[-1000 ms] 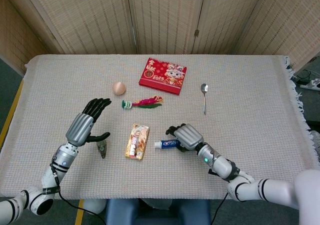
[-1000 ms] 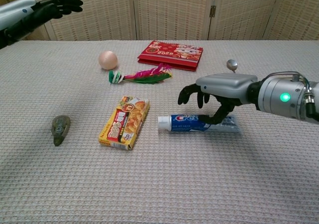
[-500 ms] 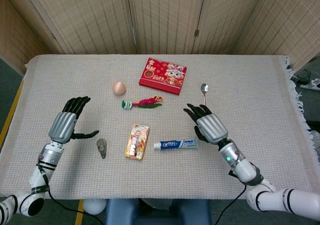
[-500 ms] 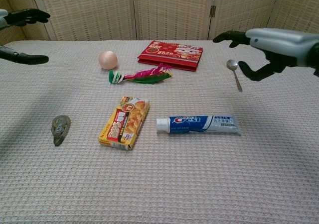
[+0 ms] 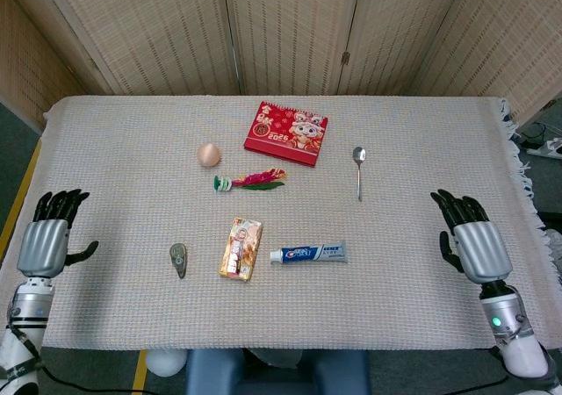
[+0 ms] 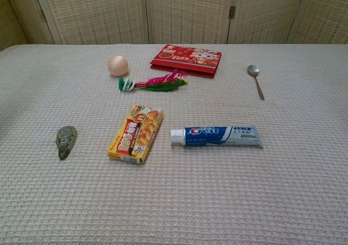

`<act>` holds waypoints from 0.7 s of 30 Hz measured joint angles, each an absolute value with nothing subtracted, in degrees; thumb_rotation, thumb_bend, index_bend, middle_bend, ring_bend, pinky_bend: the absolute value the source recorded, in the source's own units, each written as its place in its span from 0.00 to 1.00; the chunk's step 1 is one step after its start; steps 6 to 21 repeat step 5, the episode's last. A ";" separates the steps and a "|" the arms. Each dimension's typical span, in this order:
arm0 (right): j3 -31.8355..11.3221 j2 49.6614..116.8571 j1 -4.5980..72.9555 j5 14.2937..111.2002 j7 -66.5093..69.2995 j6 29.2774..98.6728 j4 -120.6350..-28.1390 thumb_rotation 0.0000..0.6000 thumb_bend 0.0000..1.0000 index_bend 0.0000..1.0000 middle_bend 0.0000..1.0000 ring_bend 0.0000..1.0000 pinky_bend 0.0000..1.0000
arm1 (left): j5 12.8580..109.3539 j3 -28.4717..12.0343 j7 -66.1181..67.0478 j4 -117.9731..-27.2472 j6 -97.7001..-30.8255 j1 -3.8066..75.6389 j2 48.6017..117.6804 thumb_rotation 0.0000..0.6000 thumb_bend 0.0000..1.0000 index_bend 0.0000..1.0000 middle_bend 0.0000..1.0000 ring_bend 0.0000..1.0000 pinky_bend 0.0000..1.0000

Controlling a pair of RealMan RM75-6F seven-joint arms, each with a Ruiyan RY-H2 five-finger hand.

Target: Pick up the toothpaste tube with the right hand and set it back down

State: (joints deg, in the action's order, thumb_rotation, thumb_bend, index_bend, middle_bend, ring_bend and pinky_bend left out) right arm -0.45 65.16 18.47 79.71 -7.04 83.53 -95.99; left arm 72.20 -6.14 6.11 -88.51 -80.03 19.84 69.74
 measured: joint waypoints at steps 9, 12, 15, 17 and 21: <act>0.82 64.52 13.74 80.85 -5.39 87.58 -95.60 1.00 0.71 0.09 0.08 0.13 0.12 | 74.56 -4.05 7.87 -91.01 -84.29 16.22 69.30 1.00 0.29 0.15 0.16 0.11 0.00; 0.82 64.52 13.74 80.85 -5.39 87.58 -95.60 1.00 0.71 0.09 0.08 0.13 0.12 | 74.56 -4.05 7.87 -91.01 -84.29 16.22 69.30 1.00 0.29 0.15 0.16 0.11 0.00; 0.82 64.52 13.74 80.85 -5.39 87.58 -95.60 1.00 0.71 0.09 0.08 0.13 0.12 | 74.56 -4.05 7.87 -91.01 -84.29 16.22 69.30 1.00 0.29 0.15 0.16 0.11 0.00; 0.82 64.52 13.74 80.85 -5.39 87.58 -95.60 1.00 0.71 0.09 0.08 0.13 0.12 | 74.56 -4.05 7.87 -91.01 -84.29 16.22 69.30 1.00 0.29 0.15 0.16 0.11 0.00; 0.82 64.52 13.74 80.85 -5.39 87.58 -95.60 1.00 0.71 0.09 0.08 0.13 0.12 | 74.56 -4.05 7.87 -91.01 -84.29 16.22 69.30 1.00 0.29 0.15 0.16 0.11 0.00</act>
